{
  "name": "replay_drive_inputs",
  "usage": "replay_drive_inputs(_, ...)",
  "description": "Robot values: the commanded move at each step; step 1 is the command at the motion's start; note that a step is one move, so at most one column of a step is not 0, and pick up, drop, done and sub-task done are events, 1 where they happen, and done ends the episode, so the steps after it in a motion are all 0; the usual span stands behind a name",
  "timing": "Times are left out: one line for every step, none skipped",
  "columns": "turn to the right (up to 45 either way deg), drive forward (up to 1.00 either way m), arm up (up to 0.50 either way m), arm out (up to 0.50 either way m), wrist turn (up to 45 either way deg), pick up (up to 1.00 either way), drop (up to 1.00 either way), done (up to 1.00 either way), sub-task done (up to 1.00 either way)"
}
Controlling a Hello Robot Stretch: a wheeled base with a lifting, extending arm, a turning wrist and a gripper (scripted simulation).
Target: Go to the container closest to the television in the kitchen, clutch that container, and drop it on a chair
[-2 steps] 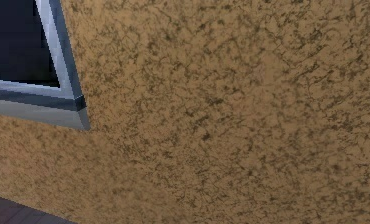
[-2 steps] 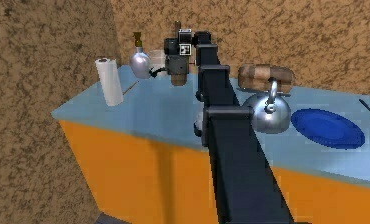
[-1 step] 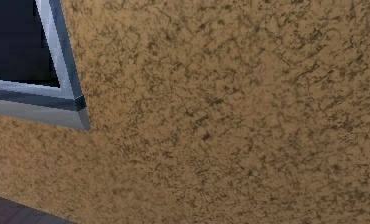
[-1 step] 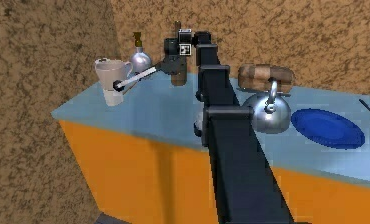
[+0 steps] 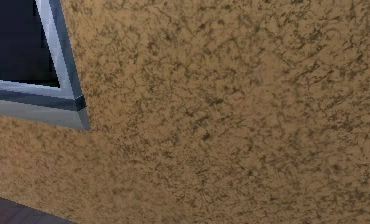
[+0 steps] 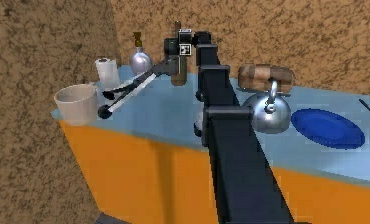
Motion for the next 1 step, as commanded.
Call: replay_drive_inputs(0.0,0.0,0.0,0.0,-27.0,0.0,0.0,0.0,0.0)
